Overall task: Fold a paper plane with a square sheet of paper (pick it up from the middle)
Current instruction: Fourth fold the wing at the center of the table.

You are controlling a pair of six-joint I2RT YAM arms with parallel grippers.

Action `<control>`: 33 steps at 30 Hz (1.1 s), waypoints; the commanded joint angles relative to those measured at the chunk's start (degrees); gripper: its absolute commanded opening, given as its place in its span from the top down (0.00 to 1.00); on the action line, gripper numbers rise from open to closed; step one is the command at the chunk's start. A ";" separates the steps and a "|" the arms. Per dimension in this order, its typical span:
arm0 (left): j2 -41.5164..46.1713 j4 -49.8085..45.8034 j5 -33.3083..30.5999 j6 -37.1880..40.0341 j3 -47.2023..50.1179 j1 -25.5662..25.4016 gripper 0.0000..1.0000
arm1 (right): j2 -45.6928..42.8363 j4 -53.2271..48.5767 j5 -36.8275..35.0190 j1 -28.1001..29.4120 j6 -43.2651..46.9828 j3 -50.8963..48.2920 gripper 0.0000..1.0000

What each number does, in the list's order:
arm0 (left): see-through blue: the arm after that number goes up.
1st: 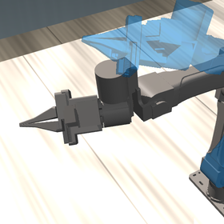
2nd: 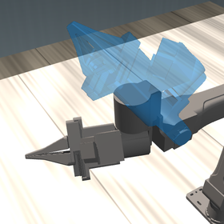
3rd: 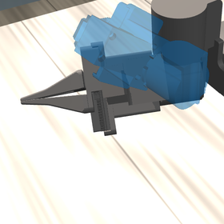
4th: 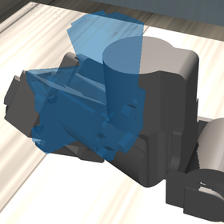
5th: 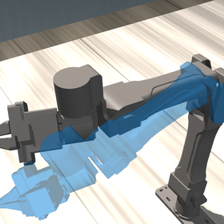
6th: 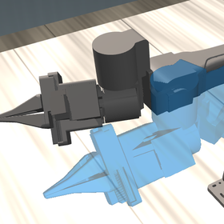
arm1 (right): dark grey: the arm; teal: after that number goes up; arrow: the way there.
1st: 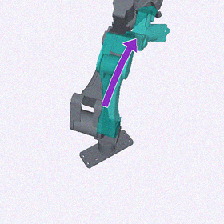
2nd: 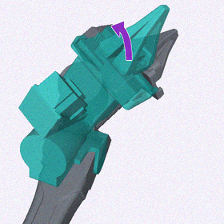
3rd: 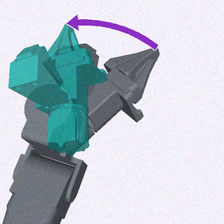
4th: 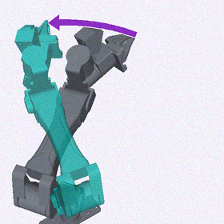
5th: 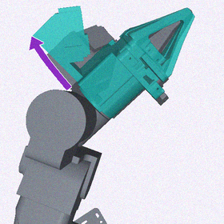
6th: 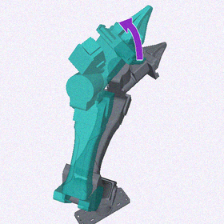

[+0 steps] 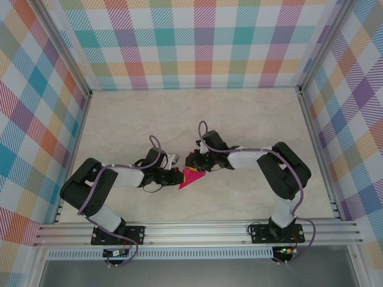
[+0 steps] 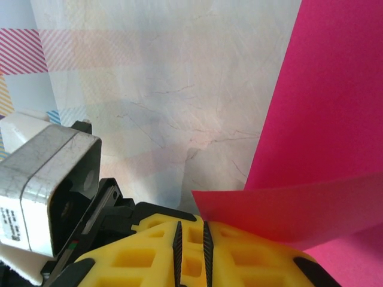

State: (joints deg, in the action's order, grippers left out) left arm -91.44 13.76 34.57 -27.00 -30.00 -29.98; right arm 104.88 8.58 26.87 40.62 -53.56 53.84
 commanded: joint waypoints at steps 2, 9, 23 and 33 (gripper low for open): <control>-0.93 -1.77 0.41 1.56 -0.76 0.93 0.96 | 2.25 -1.34 -2.97 0.07 -0.62 1.13 0.81; -0.07 -3.01 1.18 3.05 -0.16 0.88 0.83 | 3.23 -1.43 -3.46 0.07 -1.00 1.09 0.81; 1.88 -4.88 -0.94 3.12 1.23 0.88 1.00 | 2.43 -1.92 -3.23 -0.09 -0.98 1.23 0.79; 0.59 -2.53 0.81 -0.05 1.75 1.48 1.00 | -4.73 -5.20 -5.04 -0.82 2.17 -0.45 0.76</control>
State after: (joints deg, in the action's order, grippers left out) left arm -90.15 11.77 34.98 -25.89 -29.39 -29.78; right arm 103.35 4.73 22.63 40.12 -53.47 54.04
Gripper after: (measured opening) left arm 0.046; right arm 0.234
